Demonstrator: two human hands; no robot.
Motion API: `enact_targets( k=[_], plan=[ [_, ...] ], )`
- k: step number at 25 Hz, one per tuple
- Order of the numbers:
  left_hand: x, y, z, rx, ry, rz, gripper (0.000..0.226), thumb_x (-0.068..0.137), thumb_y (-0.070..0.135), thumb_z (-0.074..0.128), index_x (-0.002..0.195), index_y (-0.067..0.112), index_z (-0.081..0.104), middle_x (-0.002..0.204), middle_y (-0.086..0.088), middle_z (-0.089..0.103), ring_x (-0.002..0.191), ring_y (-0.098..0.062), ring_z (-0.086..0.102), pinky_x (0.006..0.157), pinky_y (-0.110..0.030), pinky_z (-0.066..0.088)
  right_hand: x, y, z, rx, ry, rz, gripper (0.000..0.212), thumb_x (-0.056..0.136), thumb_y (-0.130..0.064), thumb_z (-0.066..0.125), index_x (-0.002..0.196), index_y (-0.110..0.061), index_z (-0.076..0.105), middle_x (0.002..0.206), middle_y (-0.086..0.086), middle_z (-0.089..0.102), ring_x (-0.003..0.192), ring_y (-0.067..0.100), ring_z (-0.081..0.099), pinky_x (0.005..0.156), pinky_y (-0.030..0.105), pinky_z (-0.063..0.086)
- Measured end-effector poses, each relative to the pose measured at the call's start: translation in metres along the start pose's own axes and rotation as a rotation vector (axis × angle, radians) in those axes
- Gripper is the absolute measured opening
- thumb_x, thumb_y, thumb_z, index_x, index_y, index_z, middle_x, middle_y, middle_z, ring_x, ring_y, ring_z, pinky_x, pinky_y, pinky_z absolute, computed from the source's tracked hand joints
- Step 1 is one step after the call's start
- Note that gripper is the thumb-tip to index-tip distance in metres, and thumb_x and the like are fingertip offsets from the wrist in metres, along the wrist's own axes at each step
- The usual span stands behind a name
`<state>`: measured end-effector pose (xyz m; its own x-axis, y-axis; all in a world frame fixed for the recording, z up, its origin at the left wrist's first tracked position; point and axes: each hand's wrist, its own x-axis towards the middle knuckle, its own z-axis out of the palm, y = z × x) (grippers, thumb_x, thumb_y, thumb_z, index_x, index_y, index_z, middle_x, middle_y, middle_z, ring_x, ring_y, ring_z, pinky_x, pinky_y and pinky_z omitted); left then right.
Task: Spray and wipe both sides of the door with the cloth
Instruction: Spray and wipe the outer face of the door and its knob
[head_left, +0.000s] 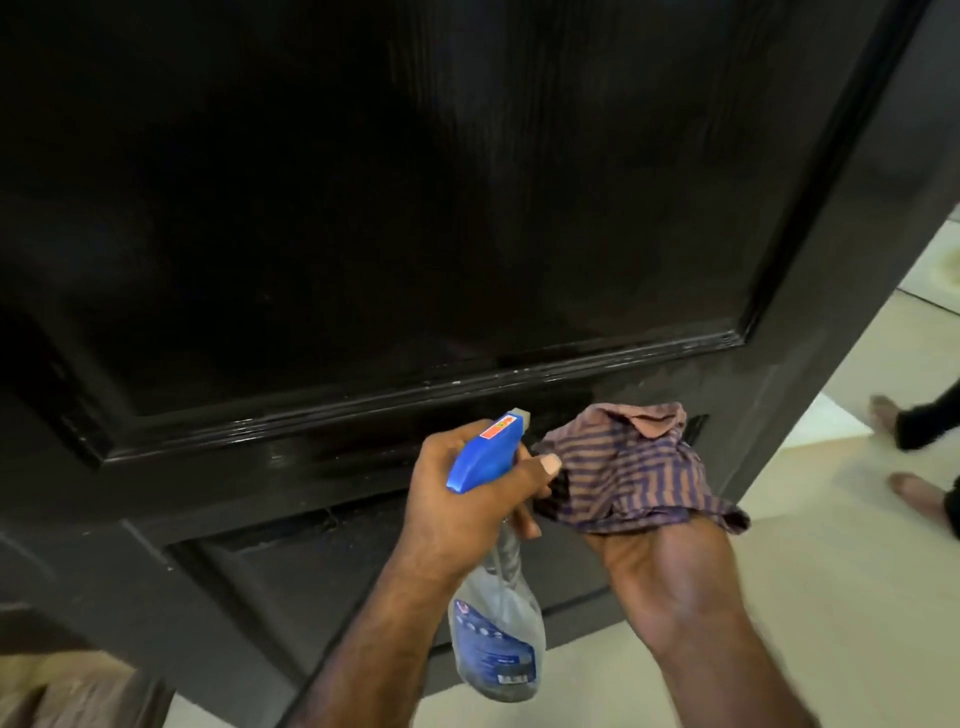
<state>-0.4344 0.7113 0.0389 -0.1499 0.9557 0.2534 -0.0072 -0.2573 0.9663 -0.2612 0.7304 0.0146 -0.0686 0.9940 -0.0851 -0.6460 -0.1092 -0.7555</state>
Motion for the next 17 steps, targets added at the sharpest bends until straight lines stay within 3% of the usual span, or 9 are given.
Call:
enact_targets(
  k=[1,3,5,8,11,14,16,17],
  plan=[
    [0.001,-0.002,0.008,0.014,-0.012,-0.008,0.031,0.084,0.012,0.082,0.073,-0.007,0.061,0.066,-0.024,0.066,0.047,-0.033,0.063,0.051,-0.040,0.058,0.000,-0.005,-0.006,-0.029,0.002,-0.008,0.077,0.088,-0.050,0.071,0.144,0.001,0.058,0.136,0.030,0.068,0.122,0.046,0.068,0.105,0.062,0.055],
    [0.003,-0.003,0.028,0.047,0.000,-0.007,0.036,0.085,0.015,0.082,0.068,-0.006,0.056,0.058,-0.023,0.060,0.046,-0.031,0.062,0.053,-0.045,0.060,0.007,-0.018,-0.027,0.004,0.015,-0.002,0.059,0.107,-0.041,0.048,0.142,0.005,0.059,0.135,0.033,0.067,0.125,0.051,0.065,0.109,0.071,0.049],
    [0.008,0.001,0.055,0.056,0.028,-0.003,0.040,0.085,0.017,0.081,0.067,-0.007,0.054,0.056,-0.021,0.058,0.045,-0.032,0.062,0.057,-0.055,0.060,0.014,-0.038,-0.051,0.068,0.046,0.023,0.055,0.115,-0.038,0.037,0.141,0.006,0.058,0.136,0.035,0.065,0.125,0.055,0.065,0.107,0.074,0.049],
    [0.021,0.008,0.087,0.082,0.061,-0.012,0.034,0.085,0.018,0.079,0.071,-0.007,0.061,0.066,-0.019,0.067,0.047,-0.033,0.062,0.053,-0.055,0.056,0.026,-0.067,-0.068,0.141,0.061,-0.034,0.044,0.110,-0.030,0.043,0.130,0.000,0.068,0.125,0.028,0.073,0.109,0.045,0.075,0.095,0.061,0.061],
    [0.029,0.013,0.123,0.162,0.065,-0.006,0.029,0.083,0.018,0.078,0.070,-0.003,0.063,0.071,-0.023,0.069,0.046,-0.035,0.062,0.051,-0.044,0.054,0.038,-0.085,-0.083,0.169,0.056,-0.217,0.039,0.110,-0.018,0.043,0.134,-0.006,0.071,0.126,0.015,0.076,0.115,0.032,0.074,0.099,0.044,0.062],
    [0.036,0.015,0.140,0.203,0.039,-0.004,0.027,0.082,0.018,0.077,0.071,-0.003,0.064,0.073,-0.024,0.070,0.048,-0.034,0.062,0.056,-0.055,0.054,0.063,-0.089,-0.078,-0.120,0.212,-0.644,0.036,0.111,-0.003,0.047,0.143,-0.007,0.063,0.119,-0.018,0.077,0.106,-0.004,0.071,0.088,0.015,0.057],
    [0.038,0.013,0.137,0.190,0.061,0.004,0.026,0.081,0.017,0.078,0.071,-0.002,0.064,0.072,-0.025,0.069,0.047,-0.034,0.061,0.058,-0.051,0.053,0.084,-0.079,-0.062,-0.461,0.264,-0.885,0.042,0.112,-0.017,0.053,0.151,-0.002,0.053,0.138,-0.016,0.067,0.125,-0.011,0.060,0.101,0.017,0.052],
    [0.038,0.011,0.132,0.179,0.069,0.000,0.024,0.080,0.017,0.078,0.071,-0.001,0.065,0.072,-0.025,0.069,0.047,-0.034,0.061,0.059,-0.048,0.053,0.095,-0.067,-0.058,-0.642,0.227,-0.976,0.048,0.110,-0.023,0.055,0.153,-0.002,0.052,0.150,-0.005,0.060,0.139,-0.002,0.054,0.113,0.025,0.048]
  ],
)
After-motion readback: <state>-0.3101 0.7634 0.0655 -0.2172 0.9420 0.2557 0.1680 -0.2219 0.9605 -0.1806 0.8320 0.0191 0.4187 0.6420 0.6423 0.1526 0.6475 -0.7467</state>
